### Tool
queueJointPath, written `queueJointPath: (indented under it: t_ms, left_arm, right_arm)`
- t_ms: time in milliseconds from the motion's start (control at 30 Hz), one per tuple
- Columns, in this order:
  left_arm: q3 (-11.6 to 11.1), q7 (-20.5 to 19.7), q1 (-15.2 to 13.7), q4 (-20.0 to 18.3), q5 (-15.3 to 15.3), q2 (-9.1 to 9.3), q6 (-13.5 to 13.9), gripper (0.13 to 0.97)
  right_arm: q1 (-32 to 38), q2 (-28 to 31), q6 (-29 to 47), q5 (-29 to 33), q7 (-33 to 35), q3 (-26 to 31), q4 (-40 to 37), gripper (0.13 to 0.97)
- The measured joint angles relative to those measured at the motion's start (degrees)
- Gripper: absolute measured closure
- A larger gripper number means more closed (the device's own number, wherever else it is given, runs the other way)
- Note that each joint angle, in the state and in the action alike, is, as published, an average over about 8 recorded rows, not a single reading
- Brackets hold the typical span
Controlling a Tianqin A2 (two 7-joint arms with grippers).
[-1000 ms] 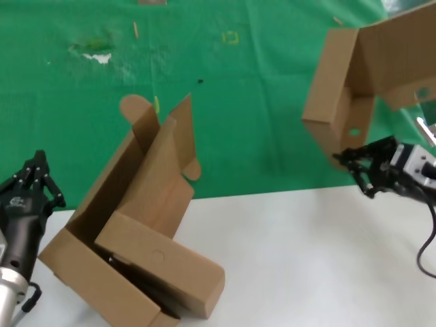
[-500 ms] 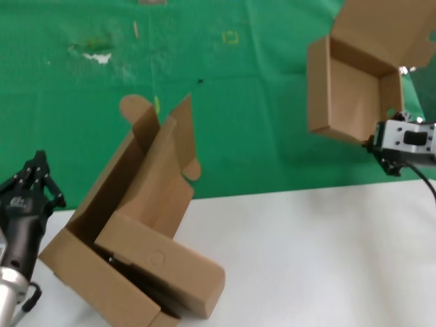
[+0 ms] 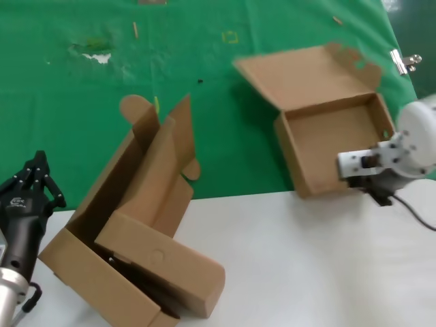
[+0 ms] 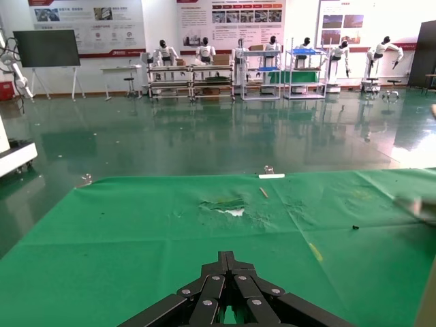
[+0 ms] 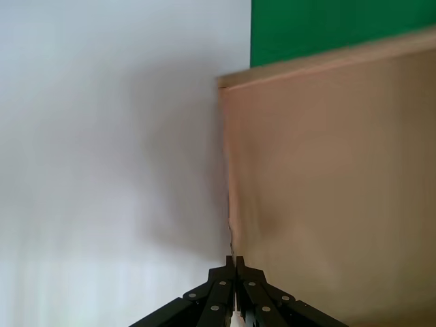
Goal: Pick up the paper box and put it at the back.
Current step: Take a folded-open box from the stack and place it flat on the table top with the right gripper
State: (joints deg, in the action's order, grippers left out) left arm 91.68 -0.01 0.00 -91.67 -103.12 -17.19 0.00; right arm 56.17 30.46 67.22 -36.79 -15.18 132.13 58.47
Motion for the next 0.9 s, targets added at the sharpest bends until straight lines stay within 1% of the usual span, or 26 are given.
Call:
queueJointPath:
  t_ms: [233,433,633,900]
  left_arm:
    - [0.0,0.0,0.0,0.0,0.0,0.0,0.0,0.957]
    - [0.0,0.0,0.0,0.0,0.0,0.0,0.0,0.957]
    - [0.0,0.0,0.0,0.0,0.0,0.0,0.0,0.957]
    - [0.0,0.0,0.0,0.0,0.0,0.0,0.0,0.957]
  right_arm:
    - [2.2,-6.8,-1.3,3.7,-3.0,1.2,-6.5,0.958]
    - [4.4,-11.3,-3.1,6.1,-4.7,1.9,-11.2,0.958]
    - [5.7,-13.4,-3.0,7.4,-5.9,2.2,-12.2,0.958]
    - [7.0,-14.3,-2.4,8.4,-6.1,2.4,-12.3,0.958]
